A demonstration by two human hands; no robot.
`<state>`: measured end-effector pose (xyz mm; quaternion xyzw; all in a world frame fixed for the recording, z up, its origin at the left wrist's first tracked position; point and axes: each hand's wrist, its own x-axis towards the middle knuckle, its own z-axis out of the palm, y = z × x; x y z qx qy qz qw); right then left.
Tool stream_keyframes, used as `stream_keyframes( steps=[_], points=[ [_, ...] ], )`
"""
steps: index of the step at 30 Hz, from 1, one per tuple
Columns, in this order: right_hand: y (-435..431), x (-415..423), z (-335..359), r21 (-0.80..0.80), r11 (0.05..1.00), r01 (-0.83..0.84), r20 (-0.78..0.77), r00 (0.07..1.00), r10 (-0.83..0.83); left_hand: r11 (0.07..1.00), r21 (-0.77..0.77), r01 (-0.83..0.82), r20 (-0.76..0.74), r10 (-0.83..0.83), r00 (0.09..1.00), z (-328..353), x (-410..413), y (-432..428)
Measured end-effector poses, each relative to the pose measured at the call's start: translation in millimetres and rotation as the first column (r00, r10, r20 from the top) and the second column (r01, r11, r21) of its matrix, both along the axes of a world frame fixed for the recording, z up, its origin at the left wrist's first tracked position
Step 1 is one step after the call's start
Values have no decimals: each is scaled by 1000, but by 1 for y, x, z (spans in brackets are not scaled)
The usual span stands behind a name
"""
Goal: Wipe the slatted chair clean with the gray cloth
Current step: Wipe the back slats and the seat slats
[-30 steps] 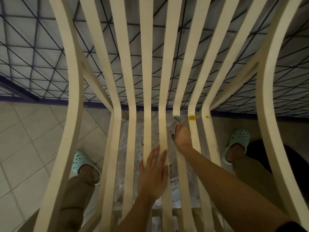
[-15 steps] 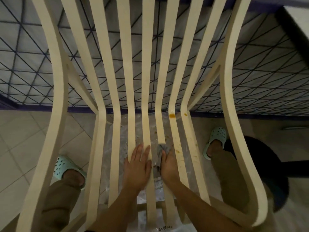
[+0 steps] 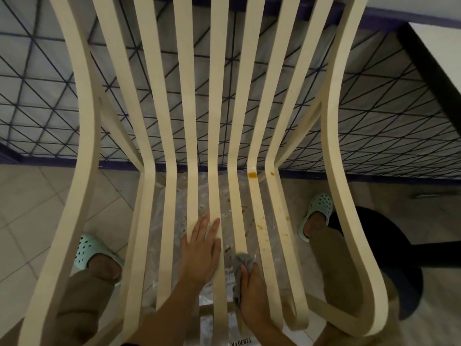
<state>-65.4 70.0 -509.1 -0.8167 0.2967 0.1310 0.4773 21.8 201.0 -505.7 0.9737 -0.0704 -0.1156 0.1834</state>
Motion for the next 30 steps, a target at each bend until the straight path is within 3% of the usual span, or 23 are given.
stream_keyframes(
  steps=[2, 6, 10, 14, 20, 28, 30],
  points=[
    [0, 10, 3, 31, 999, 22, 44, 999, -24, 1000, -4, -1, -4, 1, 1000, 0, 0, -1],
    [2, 48, -1, -80, 997, 3, 118, 993, 6, 1000, -14, 8, -5, -8, 1000, 0, 0, 1],
    [1, 93, 1, 28, 1000, -11, 175, 985, 6, 1000, -6, 6, 0, -6, 1000, -3, 2, 1],
    [0, 127, -6, -20, 999, -29, 235, 972, 33, 1000, -17, -4, -35, 3, 999, -6, 1, 2],
    [-1, 180, 3, 39, 997, -74, 312, 948, 58, 1000, -21, 4, -75, -5, 997, -4, 2, 2],
    [3, 259, 6, 166, 985, -50, 307, 952, -4, 998, -59, -17, -25, 15, 1000, -3, 1, 2],
    [2, 270, 2, 47, 998, -33, 212, 977, 22, 999, -46, -19, -14, 19, 1000, -3, 1, 1]
  ],
)
